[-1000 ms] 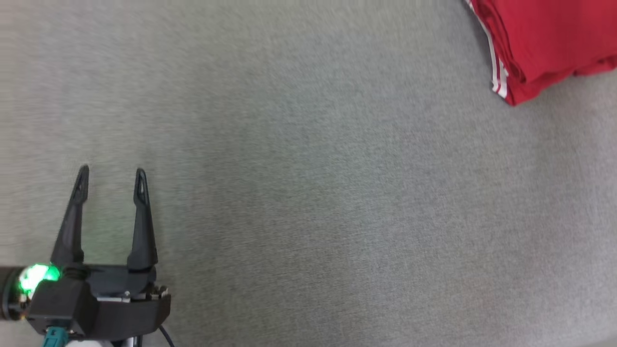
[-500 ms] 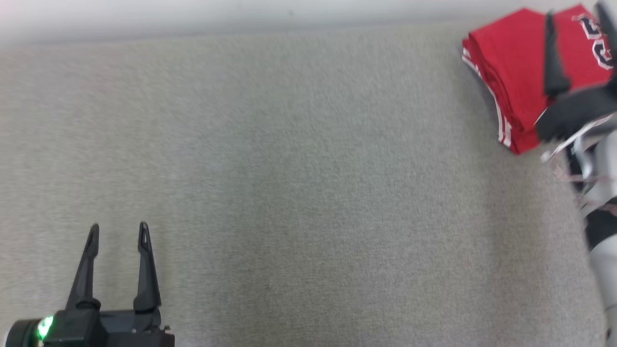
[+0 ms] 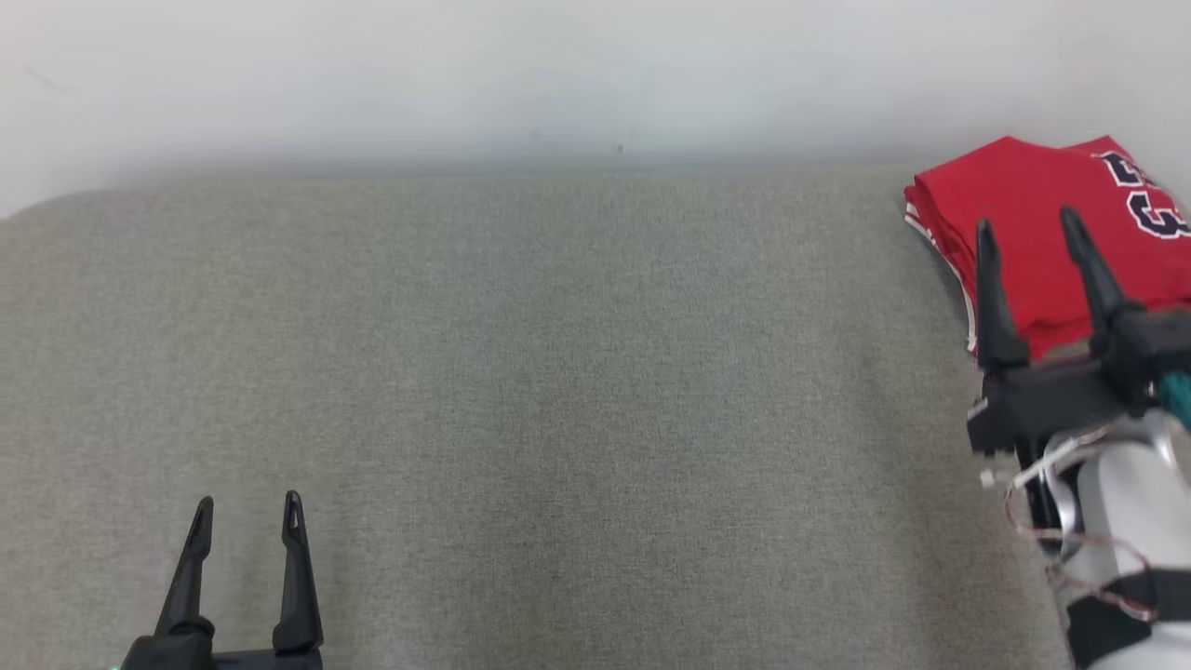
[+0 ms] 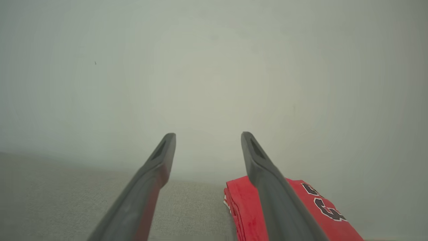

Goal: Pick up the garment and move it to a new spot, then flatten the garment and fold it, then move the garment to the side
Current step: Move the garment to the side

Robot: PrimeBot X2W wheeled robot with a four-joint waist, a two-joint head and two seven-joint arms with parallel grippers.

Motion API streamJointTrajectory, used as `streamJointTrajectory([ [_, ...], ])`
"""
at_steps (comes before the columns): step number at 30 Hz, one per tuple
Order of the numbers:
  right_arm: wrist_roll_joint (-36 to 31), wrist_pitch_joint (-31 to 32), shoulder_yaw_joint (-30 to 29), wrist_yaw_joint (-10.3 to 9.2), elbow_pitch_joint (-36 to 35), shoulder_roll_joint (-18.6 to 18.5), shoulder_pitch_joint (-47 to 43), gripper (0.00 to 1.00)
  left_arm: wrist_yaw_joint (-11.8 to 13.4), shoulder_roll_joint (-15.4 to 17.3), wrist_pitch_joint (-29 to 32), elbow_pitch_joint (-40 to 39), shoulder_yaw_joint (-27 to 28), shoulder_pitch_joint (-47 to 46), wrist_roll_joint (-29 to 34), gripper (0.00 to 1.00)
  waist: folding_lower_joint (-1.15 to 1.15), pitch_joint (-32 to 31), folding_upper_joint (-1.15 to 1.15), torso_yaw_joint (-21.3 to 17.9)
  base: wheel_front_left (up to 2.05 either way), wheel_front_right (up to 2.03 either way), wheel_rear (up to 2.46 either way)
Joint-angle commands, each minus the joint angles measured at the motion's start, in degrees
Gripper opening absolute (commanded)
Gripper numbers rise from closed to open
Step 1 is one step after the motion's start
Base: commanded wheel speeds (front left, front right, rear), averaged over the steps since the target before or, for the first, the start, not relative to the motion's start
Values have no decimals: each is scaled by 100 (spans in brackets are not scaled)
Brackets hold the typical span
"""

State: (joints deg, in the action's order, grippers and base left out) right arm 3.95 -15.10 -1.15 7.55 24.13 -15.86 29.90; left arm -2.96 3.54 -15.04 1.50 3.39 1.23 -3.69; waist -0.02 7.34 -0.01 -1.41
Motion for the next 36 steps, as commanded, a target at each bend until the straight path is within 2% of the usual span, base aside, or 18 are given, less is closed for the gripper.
streamJointTrajectory([
  [1,24,-3,-84,-18,-170,102,-280,100,13,-26,-15,28,22,94,-42,100,2,-153,1,60,0,0,0],
  [10,-173,-3,-259,-18,-981,781,-1775,100,11,-61,-15,178,-33,249,-112,100,2,-352,1,18,0,0,0],
  [15,-36,-3,-369,-18,-1316,1049,-2350,100,23,-66,-15,237,-113,280,-131,100,2,-403,1,12,0,0,0],
  [24,-75,-3,-274,-18,-1440,1253,-2930,100,41,-69,-15,390,-242,347,-147,100,2,-488,1,-82,0,0,0],
  [36,151,-4,-103,-18,-1266,1305,-3237,100,84,-70,-15,618,-358,422,-176,100,2,-601,1,-54,0,0,0],
])
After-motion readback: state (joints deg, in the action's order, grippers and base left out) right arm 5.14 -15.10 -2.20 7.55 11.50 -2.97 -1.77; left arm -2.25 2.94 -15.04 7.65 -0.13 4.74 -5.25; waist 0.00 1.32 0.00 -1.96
